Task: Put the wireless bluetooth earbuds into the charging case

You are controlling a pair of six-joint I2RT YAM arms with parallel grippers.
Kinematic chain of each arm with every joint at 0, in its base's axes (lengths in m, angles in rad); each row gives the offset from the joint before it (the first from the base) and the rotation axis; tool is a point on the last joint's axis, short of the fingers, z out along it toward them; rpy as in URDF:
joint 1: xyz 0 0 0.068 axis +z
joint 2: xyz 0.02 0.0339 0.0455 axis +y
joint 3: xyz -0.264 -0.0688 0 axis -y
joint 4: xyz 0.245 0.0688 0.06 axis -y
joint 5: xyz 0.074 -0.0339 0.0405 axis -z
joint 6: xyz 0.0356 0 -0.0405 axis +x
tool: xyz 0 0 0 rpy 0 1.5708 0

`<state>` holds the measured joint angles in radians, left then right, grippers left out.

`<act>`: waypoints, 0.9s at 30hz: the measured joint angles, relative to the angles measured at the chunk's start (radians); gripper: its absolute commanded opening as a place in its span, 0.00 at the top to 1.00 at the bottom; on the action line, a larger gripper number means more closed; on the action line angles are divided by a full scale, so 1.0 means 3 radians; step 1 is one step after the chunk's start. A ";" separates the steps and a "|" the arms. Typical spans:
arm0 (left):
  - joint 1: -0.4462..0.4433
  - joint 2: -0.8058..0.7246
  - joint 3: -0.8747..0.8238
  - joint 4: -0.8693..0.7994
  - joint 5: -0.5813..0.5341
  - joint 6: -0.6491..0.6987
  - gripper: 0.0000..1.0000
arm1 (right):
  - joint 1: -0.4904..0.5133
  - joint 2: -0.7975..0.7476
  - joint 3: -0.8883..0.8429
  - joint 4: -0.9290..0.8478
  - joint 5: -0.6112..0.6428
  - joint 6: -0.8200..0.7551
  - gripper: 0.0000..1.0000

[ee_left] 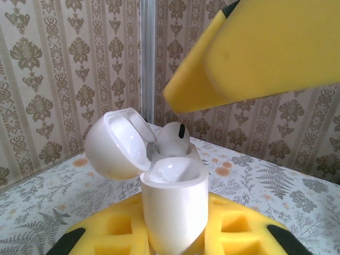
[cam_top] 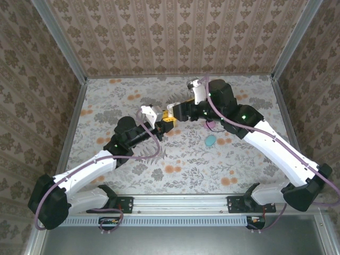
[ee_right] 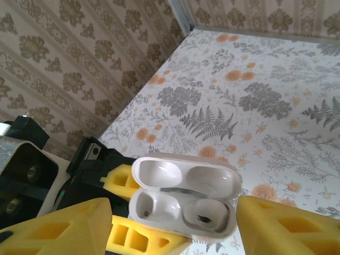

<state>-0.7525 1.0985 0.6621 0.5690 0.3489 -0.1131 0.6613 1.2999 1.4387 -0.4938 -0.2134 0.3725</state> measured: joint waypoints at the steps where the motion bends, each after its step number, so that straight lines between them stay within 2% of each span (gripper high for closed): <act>1: 0.0000 -0.0006 0.0000 -0.0004 -0.0015 0.0000 0.80 | -0.0048 -0.0050 -0.0050 0.0027 0.0008 0.0050 0.35; 7: 0.0001 -0.0158 0.0000 -0.0042 -0.0132 0.0034 0.80 | -0.0675 -0.0322 -0.0454 0.0181 0.0086 0.0586 0.44; 12: 0.0001 -0.0423 0.0014 -0.0187 -0.0207 0.0127 0.80 | -0.0872 0.0078 -0.0627 0.0146 -0.0050 0.0870 0.50; 16: 0.0001 -0.0640 0.0084 -0.0326 -0.0270 0.0207 0.80 | -0.0785 0.0698 -0.0680 0.0145 -0.0259 0.0982 0.52; 21: 0.0001 -0.0874 0.0173 -0.0458 -0.0326 0.0295 0.80 | -0.0474 0.1408 -0.0628 0.0136 -0.0477 0.1006 0.53; 27: 0.0001 -0.1082 0.0187 -0.0656 -0.0397 0.0383 0.79 | -0.0027 0.2116 -0.0178 0.0117 -0.0698 0.0992 0.53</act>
<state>-0.7521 0.7738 0.7181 0.3721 0.2298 0.0017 0.6533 1.9347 1.3853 -0.4587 -0.4229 0.6701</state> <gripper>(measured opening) 0.206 0.474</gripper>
